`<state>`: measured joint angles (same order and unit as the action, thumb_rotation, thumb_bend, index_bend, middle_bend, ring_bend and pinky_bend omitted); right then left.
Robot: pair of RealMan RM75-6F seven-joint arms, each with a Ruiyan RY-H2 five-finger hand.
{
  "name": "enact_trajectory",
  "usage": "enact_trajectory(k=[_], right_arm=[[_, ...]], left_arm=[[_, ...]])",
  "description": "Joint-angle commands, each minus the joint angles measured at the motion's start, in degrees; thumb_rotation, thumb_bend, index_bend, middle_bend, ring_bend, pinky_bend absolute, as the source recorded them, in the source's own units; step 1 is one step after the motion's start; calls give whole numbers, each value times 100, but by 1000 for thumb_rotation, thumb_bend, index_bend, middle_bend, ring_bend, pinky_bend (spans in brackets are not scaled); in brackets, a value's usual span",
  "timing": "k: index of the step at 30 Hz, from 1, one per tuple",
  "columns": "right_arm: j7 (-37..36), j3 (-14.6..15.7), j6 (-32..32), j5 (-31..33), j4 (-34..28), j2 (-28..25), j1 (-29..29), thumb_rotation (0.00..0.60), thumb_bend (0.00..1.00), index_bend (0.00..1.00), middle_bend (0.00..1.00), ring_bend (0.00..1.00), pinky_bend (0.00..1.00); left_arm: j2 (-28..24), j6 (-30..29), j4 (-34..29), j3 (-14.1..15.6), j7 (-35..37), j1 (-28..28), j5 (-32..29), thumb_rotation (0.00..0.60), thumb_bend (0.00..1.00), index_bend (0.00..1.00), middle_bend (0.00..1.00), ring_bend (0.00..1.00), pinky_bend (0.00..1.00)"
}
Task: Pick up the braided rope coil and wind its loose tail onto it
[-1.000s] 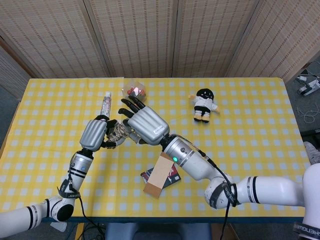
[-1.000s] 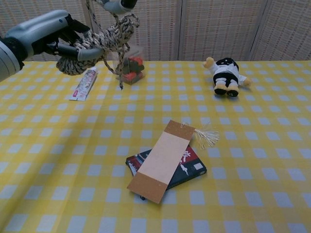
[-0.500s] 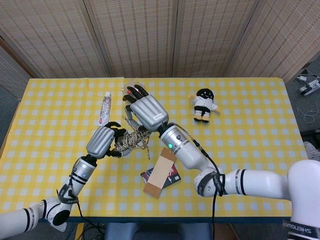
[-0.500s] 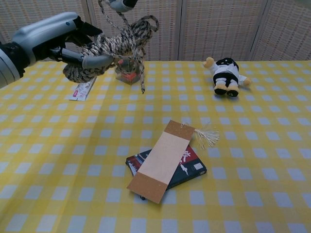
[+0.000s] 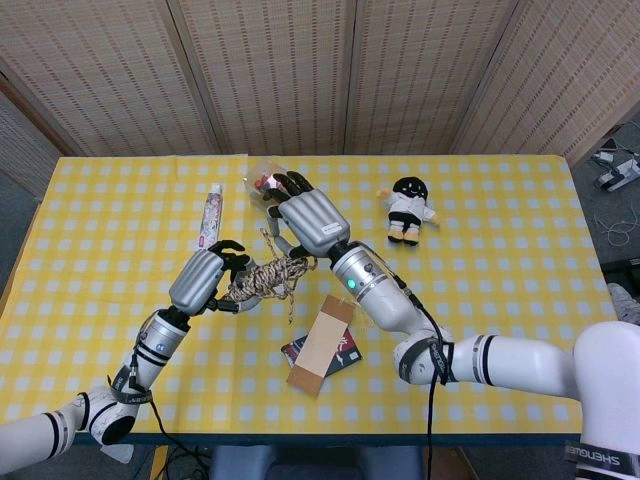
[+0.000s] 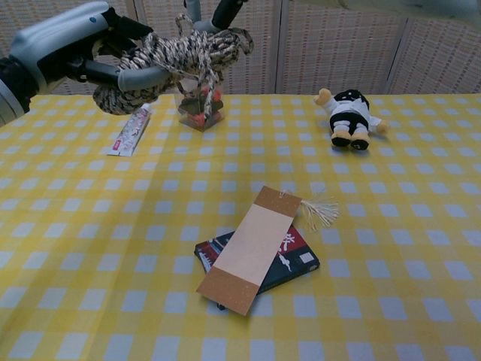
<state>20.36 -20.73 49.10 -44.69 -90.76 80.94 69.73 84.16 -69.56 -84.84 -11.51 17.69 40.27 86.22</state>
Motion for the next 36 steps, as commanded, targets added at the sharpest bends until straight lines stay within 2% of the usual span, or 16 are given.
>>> enact_trajectory(k=[1,4,8,14,20,26,36], right_arm=[[-119,32,-52,-46,45,13,-46,600,463,656,220,0,0],[-232,61,-120,-89,81,6,-82,600,461,656,220,0,0],[-351,69,-184,-207,100,-54,-116,600,461,656,221,0,0],[-436,35,-197,-336,53,-223,-152,600,479,656,220,0,0],[-484,61,-242,-413,90,-339,-180,600,539,656,220,0,0],[-550,110,-275,-489,193,-331,-202,600,546,656,220,0,0],[-897,223,-435,-1067,522,-282,-269,600,564,656,219,0,0]], left_arm=[[-6,-40,13,-16,91,3,35,416,288,780,789,644,251],[-26,-53,-1,-16,174,9,64,422,288,780,789,644,251],[-85,28,1,42,98,24,80,483,288,780,789,644,251],[-199,205,-44,146,315,81,165,485,288,779,789,644,251],[-219,108,47,174,587,122,352,482,288,778,788,644,250],[-237,59,80,174,777,141,388,480,288,778,788,644,250],[-285,-112,52,103,1163,163,432,489,288,780,788,644,250]])
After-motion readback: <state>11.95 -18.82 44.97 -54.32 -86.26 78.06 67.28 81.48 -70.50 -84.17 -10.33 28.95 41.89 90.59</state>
